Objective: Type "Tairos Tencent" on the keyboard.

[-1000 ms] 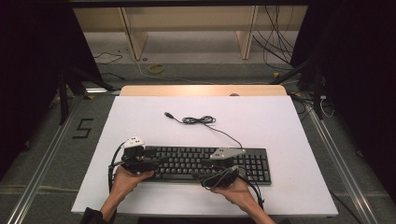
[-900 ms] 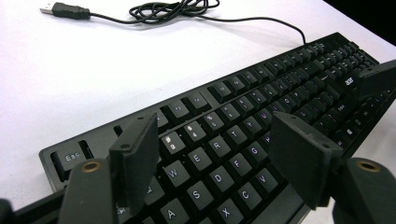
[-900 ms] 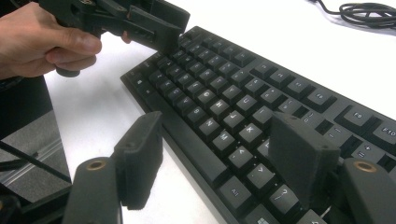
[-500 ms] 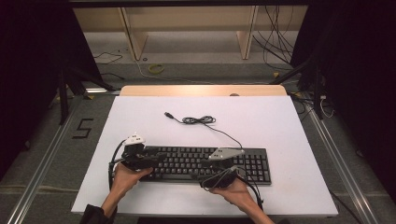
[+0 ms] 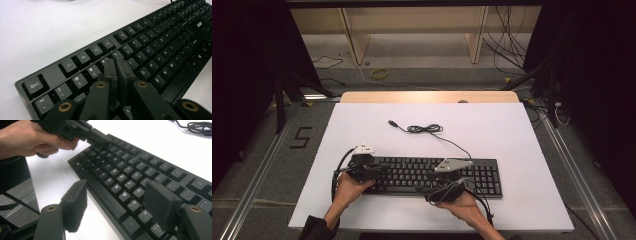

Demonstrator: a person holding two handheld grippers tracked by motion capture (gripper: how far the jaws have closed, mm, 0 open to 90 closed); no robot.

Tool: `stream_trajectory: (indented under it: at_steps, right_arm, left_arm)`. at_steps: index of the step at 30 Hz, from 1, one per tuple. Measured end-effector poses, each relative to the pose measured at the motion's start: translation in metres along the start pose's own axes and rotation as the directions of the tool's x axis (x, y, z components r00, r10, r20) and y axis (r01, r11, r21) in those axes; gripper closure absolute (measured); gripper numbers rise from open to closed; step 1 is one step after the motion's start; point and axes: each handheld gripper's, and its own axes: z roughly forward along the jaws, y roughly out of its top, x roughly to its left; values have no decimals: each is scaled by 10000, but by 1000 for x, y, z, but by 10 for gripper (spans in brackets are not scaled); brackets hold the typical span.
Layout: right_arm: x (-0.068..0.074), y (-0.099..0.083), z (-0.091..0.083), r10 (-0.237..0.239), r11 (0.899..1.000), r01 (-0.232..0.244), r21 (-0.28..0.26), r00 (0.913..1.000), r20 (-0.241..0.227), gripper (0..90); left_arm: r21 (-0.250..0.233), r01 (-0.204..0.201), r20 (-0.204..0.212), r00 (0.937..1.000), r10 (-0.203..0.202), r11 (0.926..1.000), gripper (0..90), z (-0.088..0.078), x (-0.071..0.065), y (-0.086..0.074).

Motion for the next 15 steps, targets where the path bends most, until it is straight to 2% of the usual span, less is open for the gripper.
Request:
stream_trajectory:
  at_steps: [6,15]
  right_arm:
    - [0,0,0,1,10000,-1,33,10000,-30,363]
    - [0,0,1,-51,10000,51,11,10000,-36,363]
  left_arm:
    - [413,-152,-91,9998,156,9990,893,7,0,0]
    - [599,-166,-208,9996,178,9981,894,11,0,0]
